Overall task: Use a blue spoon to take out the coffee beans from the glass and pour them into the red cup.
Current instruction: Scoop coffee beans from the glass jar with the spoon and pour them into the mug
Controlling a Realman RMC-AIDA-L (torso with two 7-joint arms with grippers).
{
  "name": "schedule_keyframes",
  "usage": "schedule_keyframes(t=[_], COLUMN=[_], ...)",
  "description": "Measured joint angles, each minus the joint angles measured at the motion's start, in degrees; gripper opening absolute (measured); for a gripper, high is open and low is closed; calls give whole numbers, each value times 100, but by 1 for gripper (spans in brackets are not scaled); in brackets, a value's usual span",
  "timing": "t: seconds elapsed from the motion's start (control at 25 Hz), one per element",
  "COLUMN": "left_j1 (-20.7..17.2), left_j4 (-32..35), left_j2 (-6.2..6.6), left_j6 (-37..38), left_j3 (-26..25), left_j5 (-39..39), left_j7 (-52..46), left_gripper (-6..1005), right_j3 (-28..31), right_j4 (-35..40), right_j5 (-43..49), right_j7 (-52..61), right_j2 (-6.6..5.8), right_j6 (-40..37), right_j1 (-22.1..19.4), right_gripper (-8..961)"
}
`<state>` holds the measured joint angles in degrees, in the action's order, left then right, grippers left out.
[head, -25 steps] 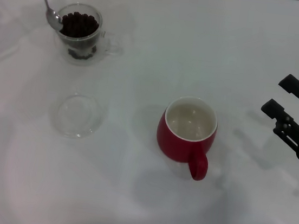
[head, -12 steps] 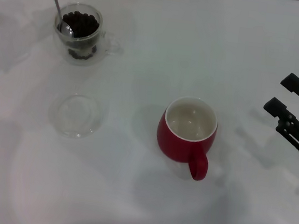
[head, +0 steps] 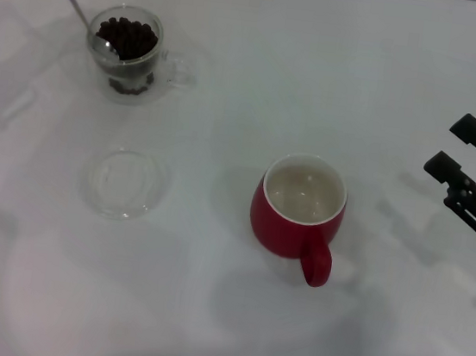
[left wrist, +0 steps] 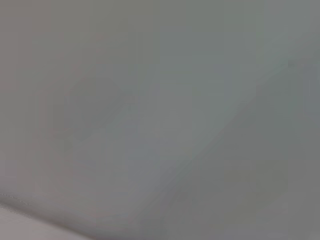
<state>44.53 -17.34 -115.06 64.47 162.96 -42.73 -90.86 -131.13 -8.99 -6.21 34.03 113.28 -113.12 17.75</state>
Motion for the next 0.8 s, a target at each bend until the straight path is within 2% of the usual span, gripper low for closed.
schedule_keyframes(t=[0.08,0.56,0.8], left_j1=[-96,-325,-565], left_j4=[32,288,360], left_j2=[0,-63,-82], left_j6=[-80,-169,-120], left_j3=[0,-12,-26], left_j5=[-4,15,-460], left_j7=[-467,-936,-1288], left_gripper=[130,129,130], right_j3=[0,0,0], right_j4=[10,7,-38], right_j5=[-3,-12,-12], right_j7=[-1,-41,-18], right_j2=[-5,-12,-35], right_j6=[-7,-166,-219], right_j1=[1,-36,-52], right_gripper=[581,580,580])
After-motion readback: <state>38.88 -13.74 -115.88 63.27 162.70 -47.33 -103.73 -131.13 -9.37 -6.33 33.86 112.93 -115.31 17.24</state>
